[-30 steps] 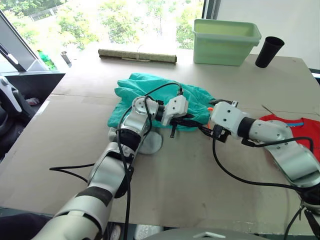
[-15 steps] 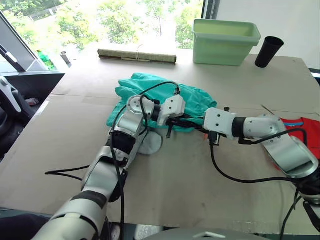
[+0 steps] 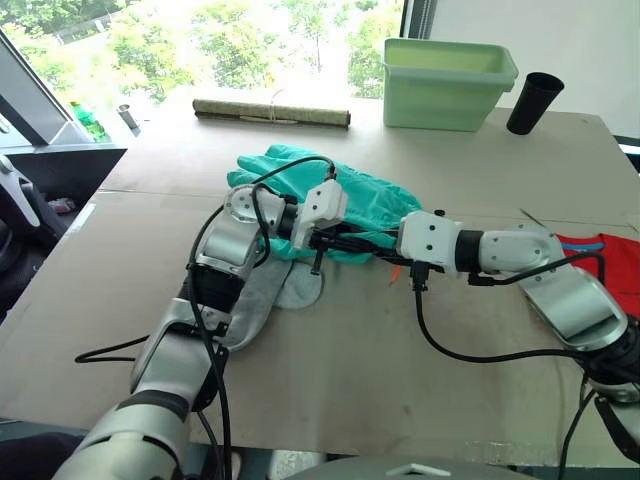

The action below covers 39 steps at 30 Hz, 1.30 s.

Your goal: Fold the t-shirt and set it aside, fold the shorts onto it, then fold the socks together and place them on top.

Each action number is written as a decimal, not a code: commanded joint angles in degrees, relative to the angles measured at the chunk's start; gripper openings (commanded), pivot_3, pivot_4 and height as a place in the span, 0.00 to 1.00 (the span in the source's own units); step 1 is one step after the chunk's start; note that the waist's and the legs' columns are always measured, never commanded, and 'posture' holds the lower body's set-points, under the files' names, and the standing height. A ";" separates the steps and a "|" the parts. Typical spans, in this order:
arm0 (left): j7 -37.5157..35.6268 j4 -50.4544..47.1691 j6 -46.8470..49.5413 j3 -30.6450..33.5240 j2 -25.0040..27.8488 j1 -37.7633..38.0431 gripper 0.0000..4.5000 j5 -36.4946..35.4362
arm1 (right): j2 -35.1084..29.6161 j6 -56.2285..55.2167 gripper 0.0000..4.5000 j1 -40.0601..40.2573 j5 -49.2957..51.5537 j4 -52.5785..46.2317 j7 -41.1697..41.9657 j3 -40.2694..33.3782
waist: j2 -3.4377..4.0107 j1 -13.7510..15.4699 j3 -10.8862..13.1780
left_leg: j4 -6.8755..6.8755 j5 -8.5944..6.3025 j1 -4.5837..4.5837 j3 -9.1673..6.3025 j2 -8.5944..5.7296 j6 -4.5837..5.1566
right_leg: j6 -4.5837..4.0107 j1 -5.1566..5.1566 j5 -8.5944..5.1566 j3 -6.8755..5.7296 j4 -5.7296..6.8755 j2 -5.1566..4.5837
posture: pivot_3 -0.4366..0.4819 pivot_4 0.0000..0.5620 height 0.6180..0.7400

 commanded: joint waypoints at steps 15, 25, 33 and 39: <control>0.91 -2.30 -1.01 4.23 3.69 2.26 0.22 -0.20 | 2.47 7.30 0.65 0.03 0.61 0.94 -1.21 -2.31 | 0.01 -0.45 0.00 | 0.00 0.00 0.01 0.03 0.01 0.00 | 0.00 0.00 0.00 0.02 0.01 -0.02 | 0.48 0.27 1.00; 4.50 -5.95 5.13 11.47 13.03 7.98 0.99 -2.27 | 4.58 9.44 0.00 1.44 1.97 0.91 -1.38 -3.77 | 0.03 -0.73 0.01 | -0.02 0.00 0.04 0.04 0.05 -0.01 | -0.01 -0.03 0.00 0.03 0.04 -0.01 | 0.48 0.27 1.00; 8.41 -2.42 1.33 17.90 21.86 15.58 0.99 0.16 | 3.17 9.17 0.00 3.27 3.14 0.26 -2.30 -8.59 | 0.06 -0.34 0.03 | -0.04 -0.02 0.01 0.06 0.05 -0.03 | -0.01 -0.09 -0.01 0.02 0.02 -0.12 | 0.48 0.27 1.00; 13.90 6.37 -8.89 16.72 22.75 15.99 0.99 6.67 | 1.80 8.81 0.00 4.36 3.65 0.45 -1.95 -10.41 | 0.05 -0.41 0.03 | -0.06 -0.03 0.00 0.06 0.04 -0.02 | -0.02 -0.10 0.00 -0.04 -0.01 -0.18 | 0.48 0.27 1.00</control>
